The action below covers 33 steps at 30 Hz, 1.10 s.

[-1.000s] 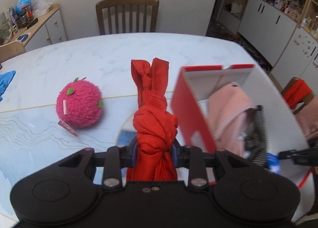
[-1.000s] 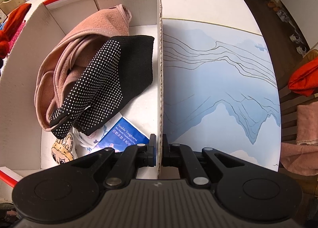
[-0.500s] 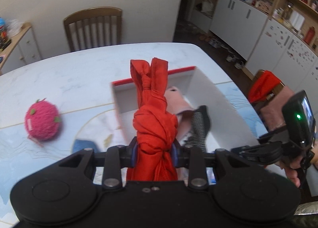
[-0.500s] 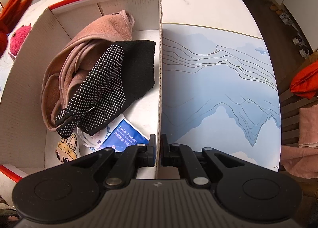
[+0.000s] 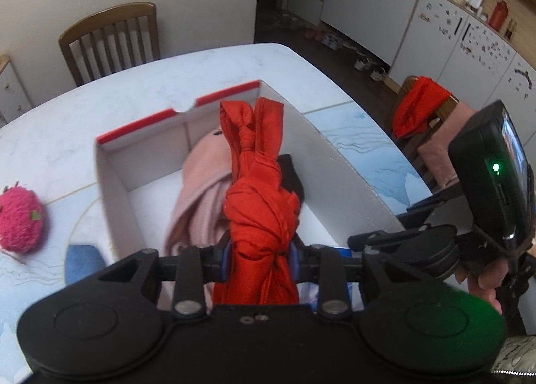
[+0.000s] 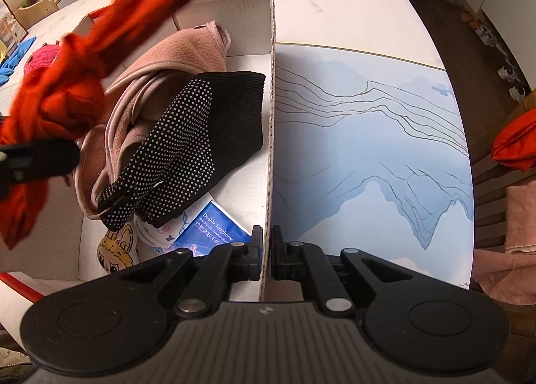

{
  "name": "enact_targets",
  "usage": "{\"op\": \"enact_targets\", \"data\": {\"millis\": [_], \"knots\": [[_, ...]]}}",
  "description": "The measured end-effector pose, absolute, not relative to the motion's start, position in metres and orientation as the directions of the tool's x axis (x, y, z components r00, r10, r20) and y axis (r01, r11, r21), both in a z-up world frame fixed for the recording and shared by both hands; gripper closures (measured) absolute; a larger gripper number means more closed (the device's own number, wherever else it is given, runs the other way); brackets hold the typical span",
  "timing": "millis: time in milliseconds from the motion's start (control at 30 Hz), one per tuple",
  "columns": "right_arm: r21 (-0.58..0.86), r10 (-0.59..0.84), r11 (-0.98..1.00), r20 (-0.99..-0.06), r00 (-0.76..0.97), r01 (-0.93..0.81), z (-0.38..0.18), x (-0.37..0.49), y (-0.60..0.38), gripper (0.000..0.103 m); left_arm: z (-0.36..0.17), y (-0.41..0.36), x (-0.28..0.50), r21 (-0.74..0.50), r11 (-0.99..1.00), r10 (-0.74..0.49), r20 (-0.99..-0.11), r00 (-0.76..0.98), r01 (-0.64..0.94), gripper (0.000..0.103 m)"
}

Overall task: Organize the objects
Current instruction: 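Carry the red cloth into the shoebox and open the left gripper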

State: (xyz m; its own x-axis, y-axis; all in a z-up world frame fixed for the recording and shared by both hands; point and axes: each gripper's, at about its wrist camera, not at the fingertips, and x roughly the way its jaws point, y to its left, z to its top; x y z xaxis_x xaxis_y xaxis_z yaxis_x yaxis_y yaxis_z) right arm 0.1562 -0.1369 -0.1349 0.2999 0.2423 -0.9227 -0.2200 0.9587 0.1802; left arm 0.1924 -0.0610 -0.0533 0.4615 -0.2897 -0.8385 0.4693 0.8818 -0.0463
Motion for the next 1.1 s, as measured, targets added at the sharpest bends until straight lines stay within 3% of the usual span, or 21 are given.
{"op": "enact_targets", "data": {"millis": [767,1100], "knots": [[0.181,0.251,0.953,-0.92,0.302,-0.242,-0.135,0.156,-0.138,0.099,-0.119,-0.1,0.213,-0.047,0.86,-0.237,-0.919,0.316,0.509,0.073],[0.188,0.254,0.954,-0.918,0.303,-0.232,-0.136,0.156,-0.138,0.099,-0.122,-0.092,0.211,-0.082,0.853,-0.264,-0.92,0.29,0.516,0.064]]}}
